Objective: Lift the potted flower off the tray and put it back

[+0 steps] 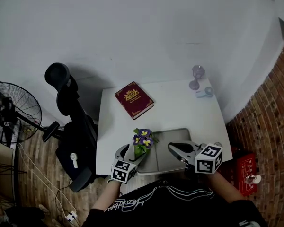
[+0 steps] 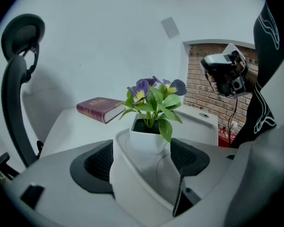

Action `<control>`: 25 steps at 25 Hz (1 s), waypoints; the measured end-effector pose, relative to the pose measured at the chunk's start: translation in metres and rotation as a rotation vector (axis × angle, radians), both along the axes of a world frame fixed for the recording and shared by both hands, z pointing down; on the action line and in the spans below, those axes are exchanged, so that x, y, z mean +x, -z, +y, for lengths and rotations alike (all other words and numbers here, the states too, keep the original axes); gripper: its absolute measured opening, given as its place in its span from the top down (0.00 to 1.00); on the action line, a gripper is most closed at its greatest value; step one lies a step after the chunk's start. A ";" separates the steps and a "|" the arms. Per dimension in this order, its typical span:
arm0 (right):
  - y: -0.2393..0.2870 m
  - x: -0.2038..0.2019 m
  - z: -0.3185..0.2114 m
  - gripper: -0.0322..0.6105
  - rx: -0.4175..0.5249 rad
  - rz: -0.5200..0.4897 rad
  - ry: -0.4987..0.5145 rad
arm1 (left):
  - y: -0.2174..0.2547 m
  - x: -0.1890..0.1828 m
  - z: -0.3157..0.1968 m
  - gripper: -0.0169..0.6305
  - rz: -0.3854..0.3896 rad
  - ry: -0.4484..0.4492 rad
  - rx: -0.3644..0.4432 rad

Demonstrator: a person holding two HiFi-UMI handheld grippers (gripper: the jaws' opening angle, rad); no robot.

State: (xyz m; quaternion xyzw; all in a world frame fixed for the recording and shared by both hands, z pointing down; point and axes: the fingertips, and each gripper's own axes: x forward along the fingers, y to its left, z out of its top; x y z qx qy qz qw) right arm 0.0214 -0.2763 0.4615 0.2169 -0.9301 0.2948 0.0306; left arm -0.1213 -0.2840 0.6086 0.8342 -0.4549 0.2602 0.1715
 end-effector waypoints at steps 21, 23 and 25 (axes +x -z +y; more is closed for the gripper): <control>0.032 -0.033 0.108 0.95 0.114 -0.050 0.047 | 0.177 -0.005 0.136 0.90 0.420 0.088 0.203; 0.034 -0.030 0.119 0.95 0.128 -0.058 0.036 | 0.180 0.003 0.148 0.90 0.402 0.060 0.211; 0.034 -0.028 0.130 0.95 0.144 -0.060 0.029 | 0.182 0.009 0.159 0.91 0.402 0.036 0.215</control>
